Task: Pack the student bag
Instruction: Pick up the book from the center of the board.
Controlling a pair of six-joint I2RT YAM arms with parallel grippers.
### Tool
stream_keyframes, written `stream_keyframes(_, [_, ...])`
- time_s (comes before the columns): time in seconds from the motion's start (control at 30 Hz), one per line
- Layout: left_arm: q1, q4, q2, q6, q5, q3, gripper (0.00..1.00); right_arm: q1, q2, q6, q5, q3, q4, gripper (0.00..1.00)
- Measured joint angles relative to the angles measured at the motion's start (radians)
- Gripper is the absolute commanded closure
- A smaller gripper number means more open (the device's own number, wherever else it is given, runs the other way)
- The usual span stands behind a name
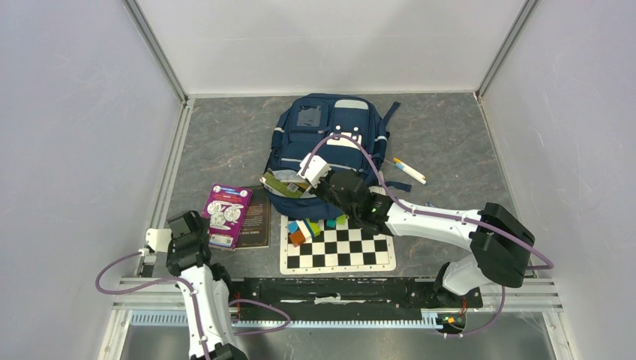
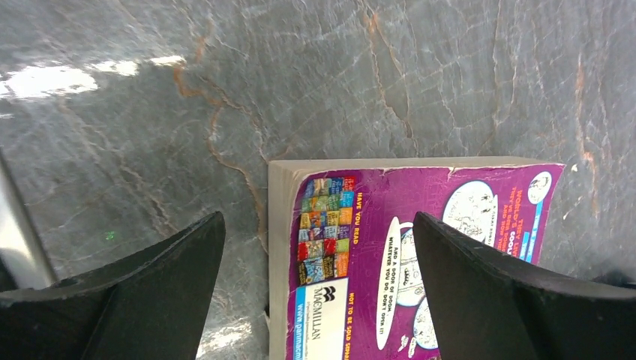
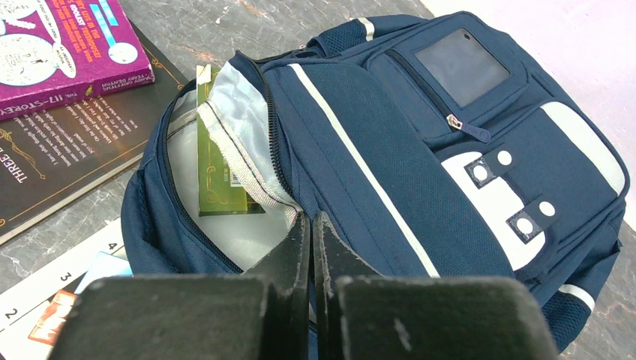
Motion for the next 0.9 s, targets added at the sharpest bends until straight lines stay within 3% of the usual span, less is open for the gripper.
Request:
stream_keyframes(0.13, [0.001,0.095,0.082,0.002,0.053,-0.029,0.03,0.000,0.001,0.000,-0.002,0.000,-0.005,1.00])
stream_keyframes(0.23, [0.003,0.200,0.135,0.002,0.092,-0.043,0.17,0.000,0.001,0.000,-0.002,0.000,-0.005,1.00])
stream_keyframes(0.37, [0.006,0.294,0.172,0.000,0.133,-0.069,0.62,0.000,0.001,0.000,-0.001,0.000,-0.005,1.00])
stream_keyframes(0.47, [0.006,0.308,0.156,-0.005,0.146,-0.083,0.83,0.000,0.001,0.000,-0.001,0.000,-0.005,1.00])
stream_keyframes(0.57, [0.006,0.297,0.101,0.000,0.148,-0.083,0.98,0.000,0.001,0.000,-0.001,0.000,-0.005,1.00])
stream_keyframes(0.9, [0.005,0.210,0.009,0.070,0.150,0.007,0.98,0.000,-0.029,0.003,-0.001,-0.008,-0.026,1.00])
